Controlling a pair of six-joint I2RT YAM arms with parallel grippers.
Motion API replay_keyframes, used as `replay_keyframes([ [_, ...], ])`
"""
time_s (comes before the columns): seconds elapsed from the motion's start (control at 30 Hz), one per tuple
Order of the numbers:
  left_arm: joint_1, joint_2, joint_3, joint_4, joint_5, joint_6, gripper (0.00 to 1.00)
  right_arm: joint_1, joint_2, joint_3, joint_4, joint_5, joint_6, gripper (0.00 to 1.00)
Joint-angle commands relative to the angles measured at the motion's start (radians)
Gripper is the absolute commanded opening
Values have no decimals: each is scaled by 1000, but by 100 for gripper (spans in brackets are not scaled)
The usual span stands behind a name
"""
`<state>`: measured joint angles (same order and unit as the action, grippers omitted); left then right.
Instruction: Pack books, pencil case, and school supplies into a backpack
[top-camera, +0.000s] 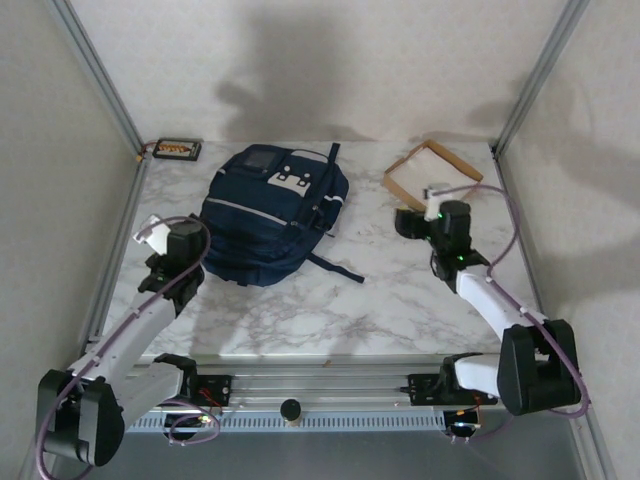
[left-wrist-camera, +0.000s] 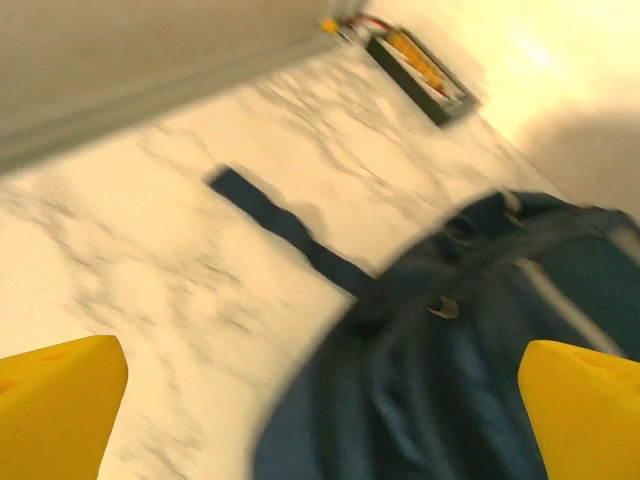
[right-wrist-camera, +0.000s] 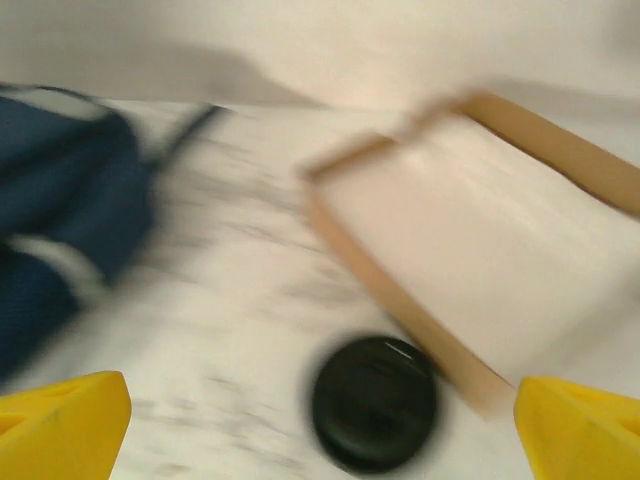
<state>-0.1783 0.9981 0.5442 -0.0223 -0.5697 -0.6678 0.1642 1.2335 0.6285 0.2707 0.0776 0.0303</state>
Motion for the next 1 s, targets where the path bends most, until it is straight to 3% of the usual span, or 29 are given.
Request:
replay_keyframes([
  [0.0,11,-10,-174,390,-235,326,100,-119,-24,-143,198,158,85,99],
  [0.07,20,17,-284,643,-181,435,100,-179,2,-227,348,130,83,99],
  [0.17,22,65,-383,889,-114,477,100,-215,76,-329,598,40,71,99],
  [0.3,24,205,-468,1230,1,560,99,-228,193,-358,854,-199,31,99],
  [0.37,25,247,-418,1182,60,584,99,-228,255,-358,910,-243,9,99],
  [0.5,25,368,-448,1424,230,641,99,-190,325,-477,1178,-271,-44,99],
  [0.57,24,437,-404,1397,255,654,99,-190,311,-422,1038,-208,-27,99],
  [0.6,25,484,-384,1406,247,651,99,-190,316,-421,1051,-127,3,99],
  [0.7,62,547,-342,1378,236,595,99,-165,312,-414,1033,-64,-7,99],
  [0.97,76,547,-342,1372,243,581,99,-164,313,-412,1024,-64,-7,99],
])
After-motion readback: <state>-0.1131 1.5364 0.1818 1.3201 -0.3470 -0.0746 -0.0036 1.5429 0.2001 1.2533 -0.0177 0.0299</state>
